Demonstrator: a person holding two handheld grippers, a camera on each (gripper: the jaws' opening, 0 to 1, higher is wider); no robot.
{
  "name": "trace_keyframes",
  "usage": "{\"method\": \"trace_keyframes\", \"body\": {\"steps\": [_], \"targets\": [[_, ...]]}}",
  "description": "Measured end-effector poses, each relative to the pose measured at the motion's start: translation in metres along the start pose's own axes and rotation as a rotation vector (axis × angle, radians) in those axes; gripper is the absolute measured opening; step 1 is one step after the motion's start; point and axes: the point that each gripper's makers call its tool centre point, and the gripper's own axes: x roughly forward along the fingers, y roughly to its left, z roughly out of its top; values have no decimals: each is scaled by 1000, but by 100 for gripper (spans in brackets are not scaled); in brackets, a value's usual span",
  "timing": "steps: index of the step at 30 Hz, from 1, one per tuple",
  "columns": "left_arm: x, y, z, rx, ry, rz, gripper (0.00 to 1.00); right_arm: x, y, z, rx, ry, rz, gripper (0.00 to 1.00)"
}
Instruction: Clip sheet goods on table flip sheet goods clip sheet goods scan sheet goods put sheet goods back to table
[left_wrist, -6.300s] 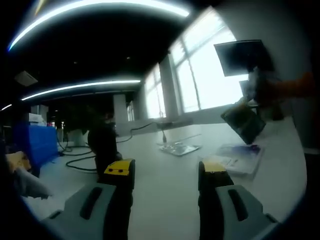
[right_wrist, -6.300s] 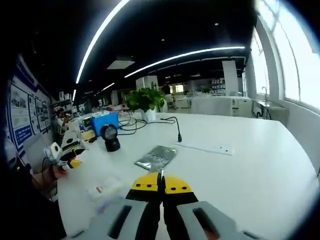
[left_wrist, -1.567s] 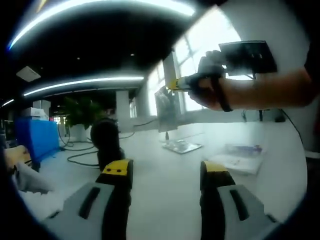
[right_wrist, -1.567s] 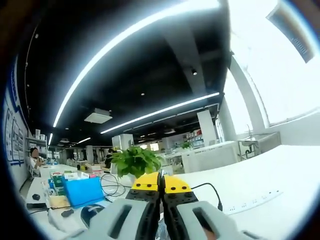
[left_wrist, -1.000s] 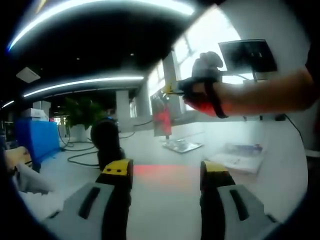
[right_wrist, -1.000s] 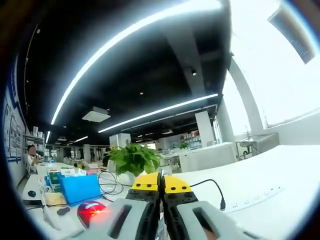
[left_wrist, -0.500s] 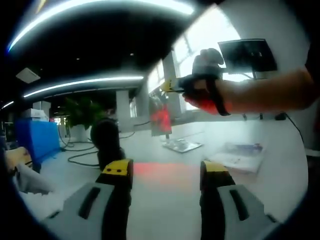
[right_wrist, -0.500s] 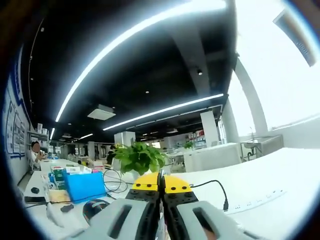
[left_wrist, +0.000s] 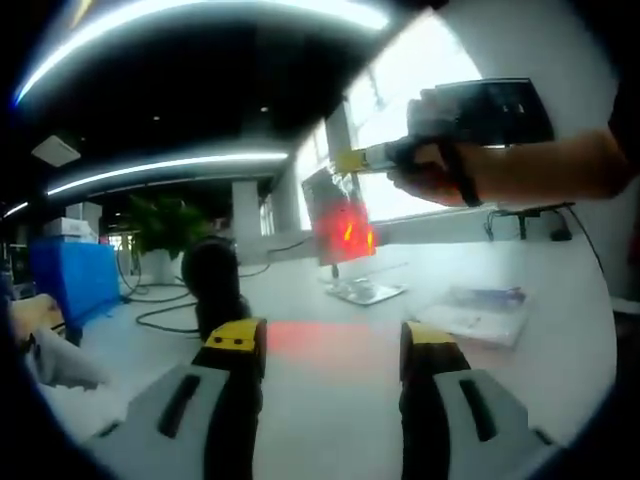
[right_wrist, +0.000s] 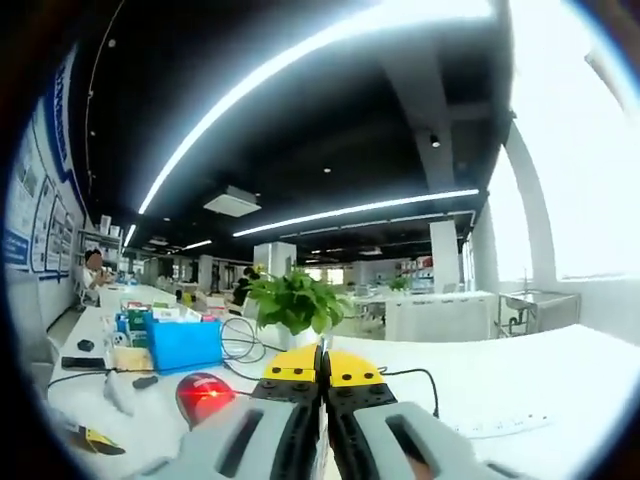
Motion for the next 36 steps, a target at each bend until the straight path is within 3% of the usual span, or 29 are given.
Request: {"method": "trace_keyframes", "body": {"steps": [17,26,32,36], "targets": [[1,-1,-1,16,8,-1,46,-18,-7,2,-163,55,116,0],[0,0,-1,18,10,4,46,-23,-10,12,-185,58,193,0],[1,-1,-1,21,12,3,46,-25,-13,5,-194,57,212,0],[1,-2,-1,25,12,-2,46,-25,-16,-2,-193,62,267,0]]}}
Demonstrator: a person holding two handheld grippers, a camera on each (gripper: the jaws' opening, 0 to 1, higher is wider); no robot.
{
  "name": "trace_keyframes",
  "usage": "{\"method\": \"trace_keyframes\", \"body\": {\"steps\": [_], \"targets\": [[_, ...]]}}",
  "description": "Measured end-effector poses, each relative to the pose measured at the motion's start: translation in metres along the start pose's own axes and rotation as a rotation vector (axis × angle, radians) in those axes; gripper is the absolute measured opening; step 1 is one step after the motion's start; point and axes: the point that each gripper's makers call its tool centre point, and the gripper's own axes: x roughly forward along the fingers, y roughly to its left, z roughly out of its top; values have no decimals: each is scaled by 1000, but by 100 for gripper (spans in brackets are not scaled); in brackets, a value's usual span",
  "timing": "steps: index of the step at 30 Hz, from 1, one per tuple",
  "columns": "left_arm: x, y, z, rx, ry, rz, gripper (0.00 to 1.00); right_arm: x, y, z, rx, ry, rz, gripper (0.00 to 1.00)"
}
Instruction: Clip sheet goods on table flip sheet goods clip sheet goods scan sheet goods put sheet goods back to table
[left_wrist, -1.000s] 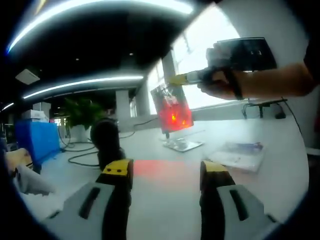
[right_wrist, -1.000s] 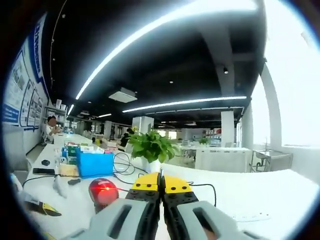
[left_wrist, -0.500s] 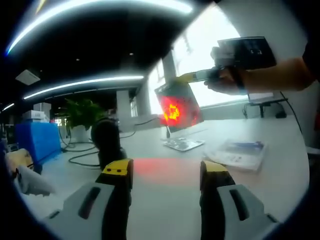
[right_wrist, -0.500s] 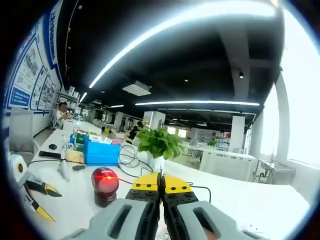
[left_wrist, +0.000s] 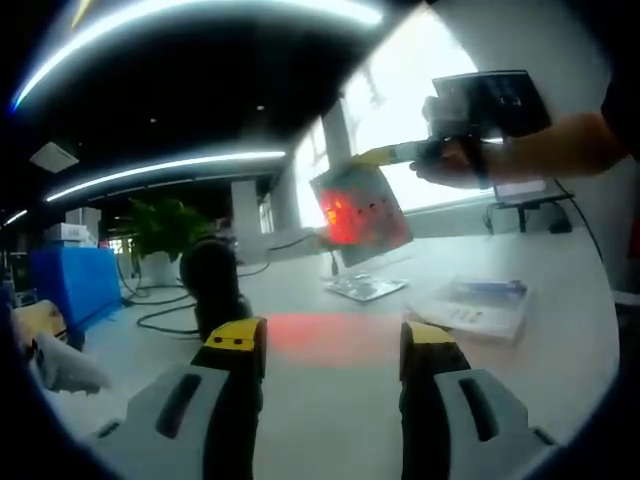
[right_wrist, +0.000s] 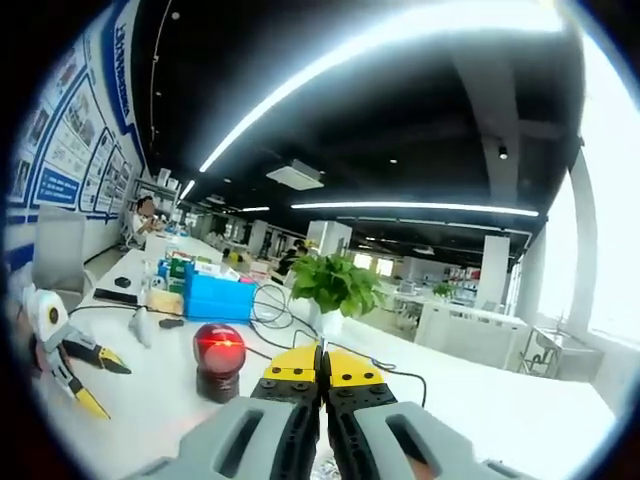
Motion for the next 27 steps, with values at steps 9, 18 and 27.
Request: {"method": "trace_keyframes", "body": {"steps": [9,18,27], "targets": [[0,-1,1,3,-2,0,46,-4,5,-14,55,13,118,0],[1,2,-1,1,8,18,46,-8,9,-33,34,45,184,0],[1,3,-3,6,19,28,46,-1,6,-53,50,64,217,0]]}}
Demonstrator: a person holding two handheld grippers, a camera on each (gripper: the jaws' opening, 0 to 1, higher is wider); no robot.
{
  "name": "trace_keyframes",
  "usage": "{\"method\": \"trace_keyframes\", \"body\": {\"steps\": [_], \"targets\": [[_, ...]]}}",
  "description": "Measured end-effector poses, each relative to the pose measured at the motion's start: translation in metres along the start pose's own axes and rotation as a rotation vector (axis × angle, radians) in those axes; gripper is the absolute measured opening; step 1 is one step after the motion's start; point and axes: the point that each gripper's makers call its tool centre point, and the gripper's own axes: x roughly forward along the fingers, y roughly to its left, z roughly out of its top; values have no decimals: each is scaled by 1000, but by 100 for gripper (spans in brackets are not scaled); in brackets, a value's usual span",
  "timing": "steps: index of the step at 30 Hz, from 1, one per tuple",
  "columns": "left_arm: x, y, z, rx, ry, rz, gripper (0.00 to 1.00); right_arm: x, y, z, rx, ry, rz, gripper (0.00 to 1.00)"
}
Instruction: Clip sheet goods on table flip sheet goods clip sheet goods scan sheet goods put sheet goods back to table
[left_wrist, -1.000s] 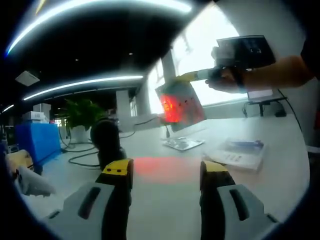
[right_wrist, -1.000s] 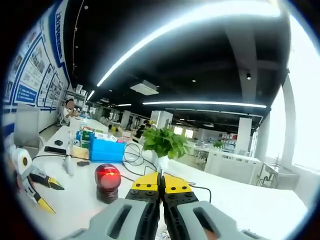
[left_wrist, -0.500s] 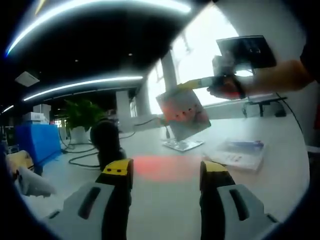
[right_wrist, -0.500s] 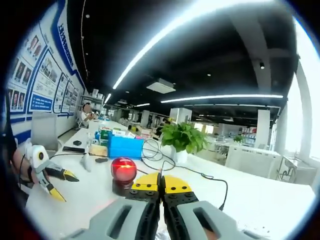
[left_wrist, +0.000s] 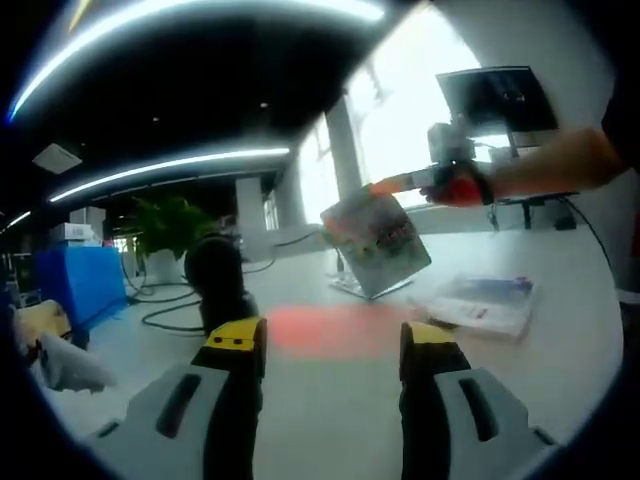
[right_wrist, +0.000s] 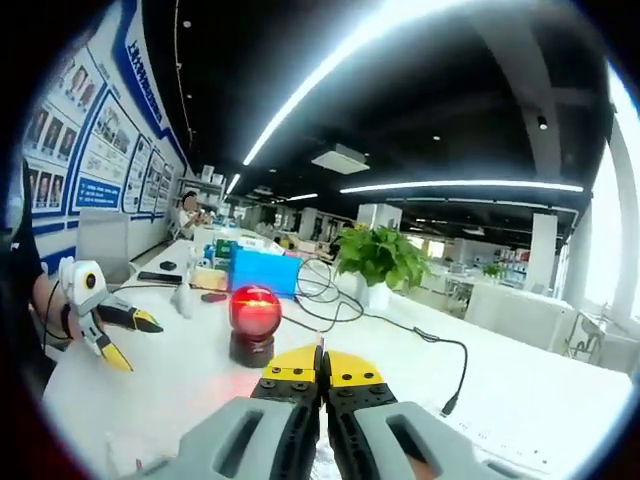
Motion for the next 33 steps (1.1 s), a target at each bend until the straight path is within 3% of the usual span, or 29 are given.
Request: {"method": "trace_keyframes", "body": {"steps": [11,18,26,33], "targets": [[1,-1,-2,8,12,0,46,3,-46,-19,-2,60,-33,0],[2,-1,-3,22,24,4,46,10,-78,-50,23,87,-83,0],[2,5,-4,-18,20,18,45,20,-92,-77,63,118,-101,0],[3,3,-6,0,28,19,45,30,-105,-99,69,155,-102,0]]}}
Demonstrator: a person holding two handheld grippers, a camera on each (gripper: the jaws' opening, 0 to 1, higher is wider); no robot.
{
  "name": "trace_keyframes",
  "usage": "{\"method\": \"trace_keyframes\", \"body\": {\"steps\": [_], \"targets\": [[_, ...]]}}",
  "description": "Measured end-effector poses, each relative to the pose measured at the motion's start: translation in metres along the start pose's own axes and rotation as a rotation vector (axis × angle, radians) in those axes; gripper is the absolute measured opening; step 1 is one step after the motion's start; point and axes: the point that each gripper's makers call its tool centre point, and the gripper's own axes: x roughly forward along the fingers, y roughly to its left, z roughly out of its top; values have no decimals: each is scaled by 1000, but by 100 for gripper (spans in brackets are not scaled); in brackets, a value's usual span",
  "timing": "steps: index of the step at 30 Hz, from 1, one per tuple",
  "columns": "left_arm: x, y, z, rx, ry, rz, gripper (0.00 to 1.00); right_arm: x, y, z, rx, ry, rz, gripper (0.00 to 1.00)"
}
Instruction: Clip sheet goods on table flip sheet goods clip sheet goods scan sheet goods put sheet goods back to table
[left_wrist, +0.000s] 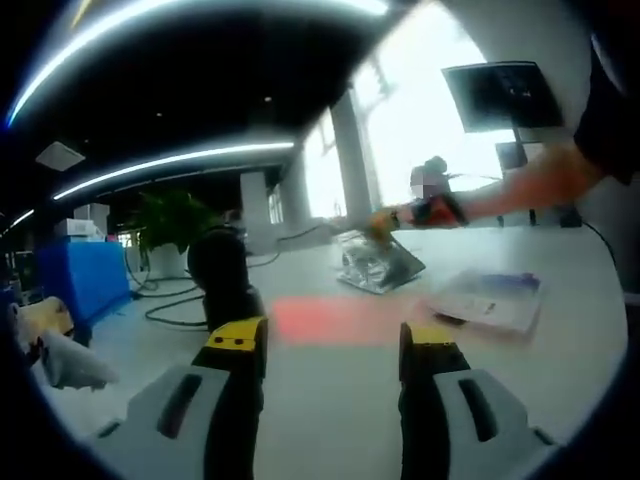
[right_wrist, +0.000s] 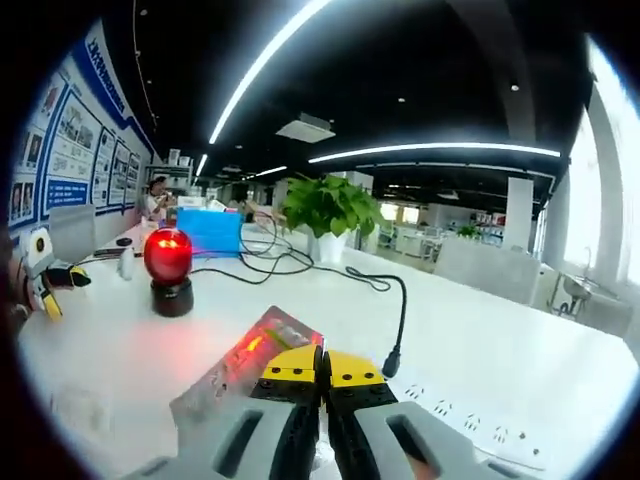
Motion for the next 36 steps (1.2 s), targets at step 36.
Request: {"method": "trace_keyframes", "body": {"steps": [36], "targets": [[1,1,-4,16,21,12,45,31,-20,-67,-52,172,10,3]]}}
